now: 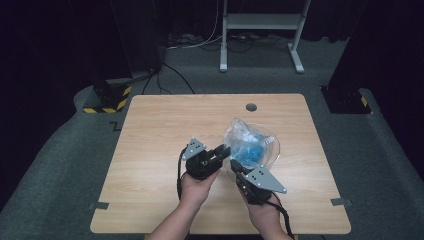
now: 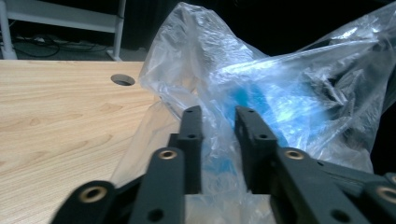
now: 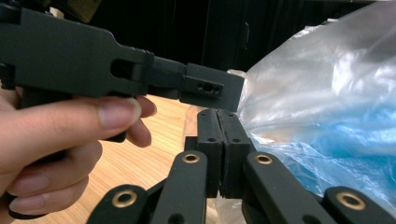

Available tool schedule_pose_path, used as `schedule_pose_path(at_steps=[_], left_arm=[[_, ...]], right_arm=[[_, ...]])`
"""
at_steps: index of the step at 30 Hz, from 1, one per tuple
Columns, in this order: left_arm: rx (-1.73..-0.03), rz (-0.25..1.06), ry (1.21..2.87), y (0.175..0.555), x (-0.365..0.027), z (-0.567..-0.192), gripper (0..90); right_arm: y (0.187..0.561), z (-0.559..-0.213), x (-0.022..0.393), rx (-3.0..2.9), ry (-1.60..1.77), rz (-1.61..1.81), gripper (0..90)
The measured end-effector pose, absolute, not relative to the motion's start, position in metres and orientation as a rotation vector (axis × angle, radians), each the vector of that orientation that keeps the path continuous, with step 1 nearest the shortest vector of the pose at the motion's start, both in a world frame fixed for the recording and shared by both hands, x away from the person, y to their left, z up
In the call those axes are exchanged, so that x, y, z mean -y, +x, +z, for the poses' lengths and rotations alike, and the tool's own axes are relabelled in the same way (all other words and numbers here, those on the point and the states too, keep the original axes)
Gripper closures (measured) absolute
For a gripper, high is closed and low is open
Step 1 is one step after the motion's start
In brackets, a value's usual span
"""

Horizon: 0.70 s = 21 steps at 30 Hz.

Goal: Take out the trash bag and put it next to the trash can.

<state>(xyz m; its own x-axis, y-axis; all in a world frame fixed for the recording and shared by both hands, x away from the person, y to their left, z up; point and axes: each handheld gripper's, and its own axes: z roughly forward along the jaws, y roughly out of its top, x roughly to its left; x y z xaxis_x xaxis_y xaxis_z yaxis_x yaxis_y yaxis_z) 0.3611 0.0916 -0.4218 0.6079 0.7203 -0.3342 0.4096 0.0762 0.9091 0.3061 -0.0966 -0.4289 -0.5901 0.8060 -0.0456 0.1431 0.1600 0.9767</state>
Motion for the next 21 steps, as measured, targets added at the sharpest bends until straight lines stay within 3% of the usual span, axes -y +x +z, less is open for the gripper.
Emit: schedule_pose_path(at_steps=[8, 21], left_arm=[[-0.957, 0.322, 1.555, 0.358, -0.091, -0.42, 87.8], [-0.913, 0.403, 1.437, 0.349, -0.108, -0.394, 88.9]], right_arm=[[0.3, -0.421, 0.099, -1.838, 0.885, 1.493, 81.0], [0.29, -0.403, 0.118, -1.758, 0.867, 1.517, 67.3]])
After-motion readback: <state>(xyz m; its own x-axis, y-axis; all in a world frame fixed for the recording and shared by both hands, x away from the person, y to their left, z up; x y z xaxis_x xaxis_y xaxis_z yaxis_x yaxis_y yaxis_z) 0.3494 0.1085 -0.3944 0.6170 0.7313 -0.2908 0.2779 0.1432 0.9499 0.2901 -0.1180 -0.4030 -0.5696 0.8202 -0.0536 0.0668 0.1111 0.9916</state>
